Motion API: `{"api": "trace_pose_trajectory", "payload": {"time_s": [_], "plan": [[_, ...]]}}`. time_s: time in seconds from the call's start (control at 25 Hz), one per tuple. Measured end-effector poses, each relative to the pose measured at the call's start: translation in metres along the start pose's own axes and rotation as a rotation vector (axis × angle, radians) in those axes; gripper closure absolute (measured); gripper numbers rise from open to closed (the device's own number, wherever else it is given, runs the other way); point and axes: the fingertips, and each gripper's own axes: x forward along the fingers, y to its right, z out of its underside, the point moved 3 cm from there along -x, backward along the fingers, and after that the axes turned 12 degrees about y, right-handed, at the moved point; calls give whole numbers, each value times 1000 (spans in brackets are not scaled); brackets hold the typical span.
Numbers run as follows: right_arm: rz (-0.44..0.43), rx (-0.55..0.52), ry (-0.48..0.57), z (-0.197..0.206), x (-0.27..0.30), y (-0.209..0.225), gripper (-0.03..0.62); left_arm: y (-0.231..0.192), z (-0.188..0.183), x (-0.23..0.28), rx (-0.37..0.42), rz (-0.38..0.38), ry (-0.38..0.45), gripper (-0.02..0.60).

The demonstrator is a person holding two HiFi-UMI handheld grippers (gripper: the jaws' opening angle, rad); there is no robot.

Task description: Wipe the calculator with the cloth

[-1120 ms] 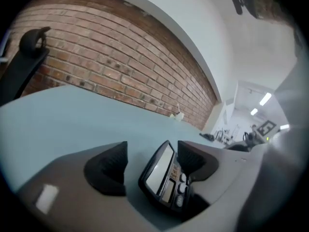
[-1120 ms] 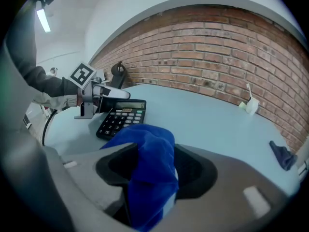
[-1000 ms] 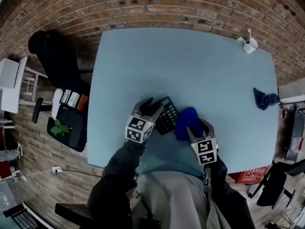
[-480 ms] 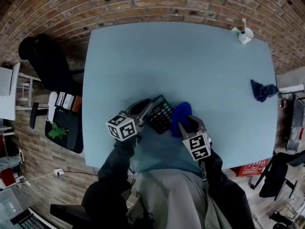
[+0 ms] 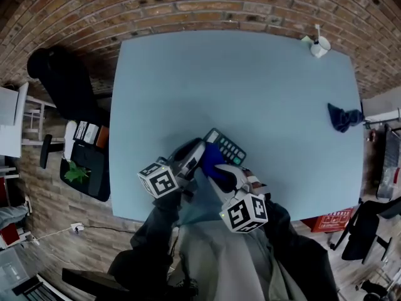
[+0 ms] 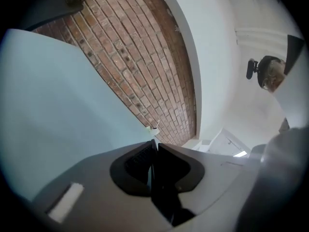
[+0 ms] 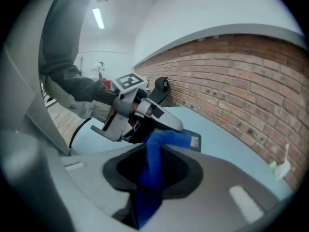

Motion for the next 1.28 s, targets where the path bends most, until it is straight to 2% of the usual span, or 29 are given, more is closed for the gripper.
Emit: {"api": "trace_pose_trajectory", "payload": {"time_s": [0.08, 0.2, 0.28, 0.36, 0.44, 0.48, 0.56, 0.64, 0.72, 0.8, 0.88, 0.96, 1.04, 1.16, 1.28], "plan": [[53, -30, 1, -5, -14, 20, 500, 14, -5, -5, -26, 35, 21, 537], [215, 52, 24, -2, -39, 73, 500, 33, -14, -14, -58, 33, 47, 537], [256, 119, 44, -8, -54, 85, 501, 42, -18, -20, -72, 24, 72, 537], [182, 143, 53, -25, -60, 62, 502, 51, -20, -23, -65, 20, 100, 537], [62, 97, 52, -47, -57, 23, 502, 63, -22, -21, -43, 32, 119, 537], [28, 50, 49, -57, -55, 9, 502, 71, -21, -19, -30, 49, 118, 537], [42, -56, 42, -69, -55, 10, 502, 88, -18, -18, 1, 91, 102, 537], [121, -85, 56, -77, -60, 44, 502, 103, -15, -22, 21, 126, 93, 537], [189, -43, 88, -84, -67, 80, 502, 114, -15, -29, 31, 147, 93, 537], [209, -39, 81, -88, -74, 97, 502, 122, -18, -35, 27, 152, 109, 537], [168, -8, 73, -86, -82, 87, 502, 123, -25, -40, 17, 135, 135, 537], [107, 93, 84, -77, -95, 65, 502, 120, -30, -47, 22, 115, 145, 537], [64, 202, 89, -66, -112, 48, 502, 117, -34, -55, 12, 127, 138, 537], [51, 282, 126, -60, -131, 51, 502, 132, -32, -62, 32, 253, 78, 537], [62, 310, 234, -80, -132, 73, 502, 160, -19, -55, 60, 387, 9, 537]]}}
